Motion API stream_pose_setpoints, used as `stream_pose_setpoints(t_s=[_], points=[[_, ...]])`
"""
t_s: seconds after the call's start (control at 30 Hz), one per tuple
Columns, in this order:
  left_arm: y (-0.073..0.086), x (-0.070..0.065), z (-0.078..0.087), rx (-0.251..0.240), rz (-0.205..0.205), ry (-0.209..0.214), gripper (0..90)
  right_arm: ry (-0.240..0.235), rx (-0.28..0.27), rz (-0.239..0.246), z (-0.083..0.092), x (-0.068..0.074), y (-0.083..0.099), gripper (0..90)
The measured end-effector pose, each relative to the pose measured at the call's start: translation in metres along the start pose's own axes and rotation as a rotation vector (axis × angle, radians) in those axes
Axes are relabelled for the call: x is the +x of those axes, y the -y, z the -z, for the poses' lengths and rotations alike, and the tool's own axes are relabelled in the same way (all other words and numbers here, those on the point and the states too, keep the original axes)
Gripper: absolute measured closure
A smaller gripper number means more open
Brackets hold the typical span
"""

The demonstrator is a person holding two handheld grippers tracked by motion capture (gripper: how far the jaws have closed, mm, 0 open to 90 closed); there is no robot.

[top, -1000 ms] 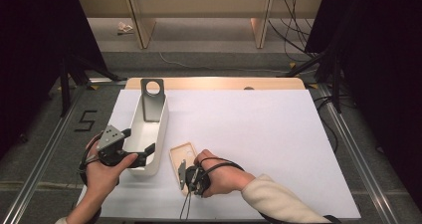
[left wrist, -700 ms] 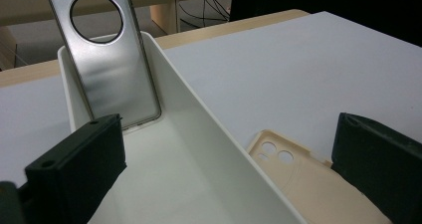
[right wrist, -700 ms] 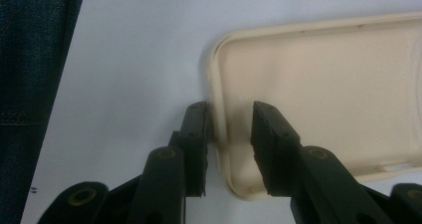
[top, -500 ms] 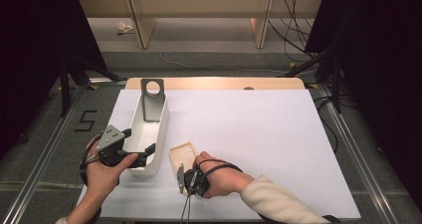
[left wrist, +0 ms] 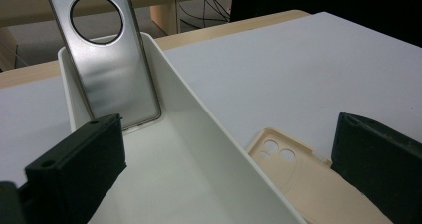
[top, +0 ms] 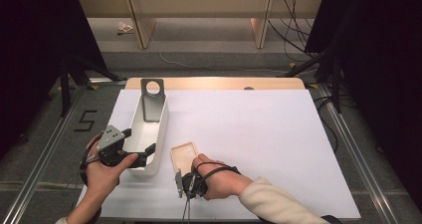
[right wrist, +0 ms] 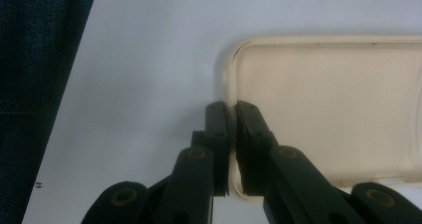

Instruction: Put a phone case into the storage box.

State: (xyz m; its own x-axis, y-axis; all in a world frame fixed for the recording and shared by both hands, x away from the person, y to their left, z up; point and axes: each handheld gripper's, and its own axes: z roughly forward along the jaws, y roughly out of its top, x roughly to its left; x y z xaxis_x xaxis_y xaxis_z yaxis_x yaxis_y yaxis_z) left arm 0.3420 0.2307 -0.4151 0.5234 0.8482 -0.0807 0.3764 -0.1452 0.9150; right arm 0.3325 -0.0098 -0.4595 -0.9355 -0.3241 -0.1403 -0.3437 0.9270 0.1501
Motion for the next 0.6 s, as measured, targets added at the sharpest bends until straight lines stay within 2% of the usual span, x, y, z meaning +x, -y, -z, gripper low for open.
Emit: stream_pose_setpoints(t_s=[0.6], points=[[-0.0002,0.0007,0.0008,-0.005,0.002,-0.002,0.0,-0.012,-0.015,-0.011,0.0023,-0.0006,0.0041,87.8]])
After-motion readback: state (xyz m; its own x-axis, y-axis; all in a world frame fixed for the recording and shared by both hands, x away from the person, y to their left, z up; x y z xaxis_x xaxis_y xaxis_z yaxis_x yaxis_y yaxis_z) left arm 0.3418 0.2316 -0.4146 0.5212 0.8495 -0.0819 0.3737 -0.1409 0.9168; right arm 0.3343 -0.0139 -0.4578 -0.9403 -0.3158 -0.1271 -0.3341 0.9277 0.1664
